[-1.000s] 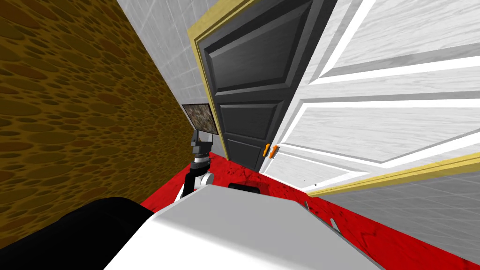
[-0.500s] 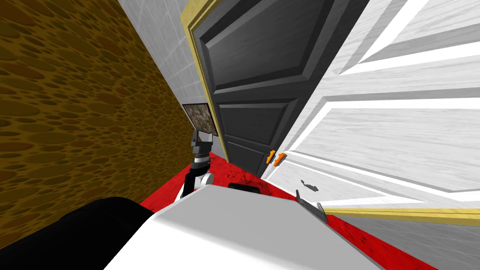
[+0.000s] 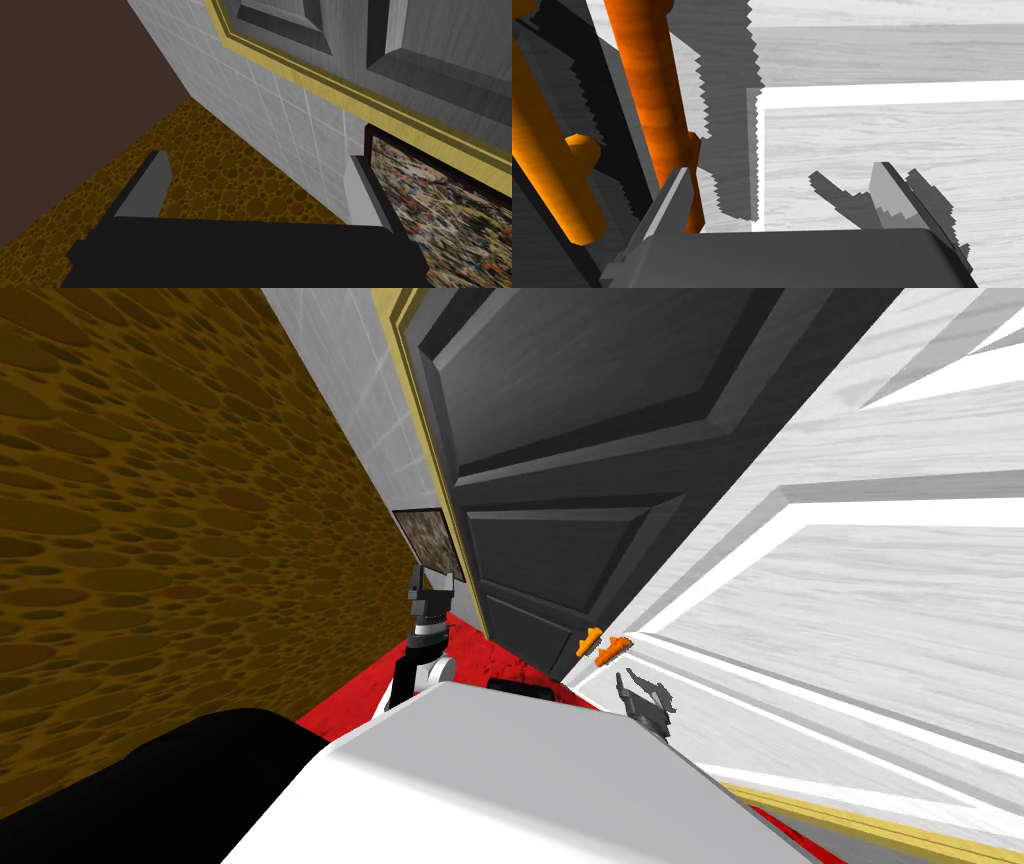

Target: Pull the door open

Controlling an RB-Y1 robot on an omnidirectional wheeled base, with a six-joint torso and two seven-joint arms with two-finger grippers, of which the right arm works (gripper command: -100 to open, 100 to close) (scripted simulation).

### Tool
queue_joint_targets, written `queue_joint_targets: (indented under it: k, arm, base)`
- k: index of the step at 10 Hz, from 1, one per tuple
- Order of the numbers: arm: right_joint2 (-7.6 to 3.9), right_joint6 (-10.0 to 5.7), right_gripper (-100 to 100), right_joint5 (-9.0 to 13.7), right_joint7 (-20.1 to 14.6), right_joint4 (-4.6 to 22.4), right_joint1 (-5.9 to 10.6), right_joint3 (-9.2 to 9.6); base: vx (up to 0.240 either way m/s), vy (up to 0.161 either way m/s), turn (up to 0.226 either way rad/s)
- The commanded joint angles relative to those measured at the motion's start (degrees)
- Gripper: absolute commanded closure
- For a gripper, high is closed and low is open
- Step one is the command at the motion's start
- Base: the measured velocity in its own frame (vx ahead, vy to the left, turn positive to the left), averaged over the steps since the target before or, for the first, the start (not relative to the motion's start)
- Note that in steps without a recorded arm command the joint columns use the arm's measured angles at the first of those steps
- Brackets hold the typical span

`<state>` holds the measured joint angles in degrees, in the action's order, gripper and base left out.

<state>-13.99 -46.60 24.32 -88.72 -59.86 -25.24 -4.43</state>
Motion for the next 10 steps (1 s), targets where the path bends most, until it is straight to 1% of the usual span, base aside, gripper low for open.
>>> queue_joint_targets:
  k: [1,2,3,4,5,9,10]
  arm:
    - [0.8,0.26,-100,-0.4,0.4,-1.8,0.77,0.79]
    - [1.03,0.25,-100,-0.5,0.3,-2.2,1.59,1.24]
    - [0.72,0.3,-100,-0.4,0.1,-2.0,0.78,0.95]
    - [0.72,0.3,100,-0.4,0.1,-2.0,0.78,0.95]
    - [0.72,0.3,100,-0.4,0.1,-2.0,0.78,0.95]
    - [0.72,0.3,100,-0.4,0.1,-2.0,0.78,0.95]
    - [0.76,0.46,100,-0.2,0.2,-1.5,0.05,1.22]
  base:
    - [0.203,-0.03,0.127]
    - [0.223,0.01,0.109]
    - [0.091,0.015,0.01]
    - [-0.017,0.003,0.008]
    - [-0.032,0.021,0.062]
    - [-0.006,0.004,-0.002]
    - [-0.112,-0.006,-0.042]
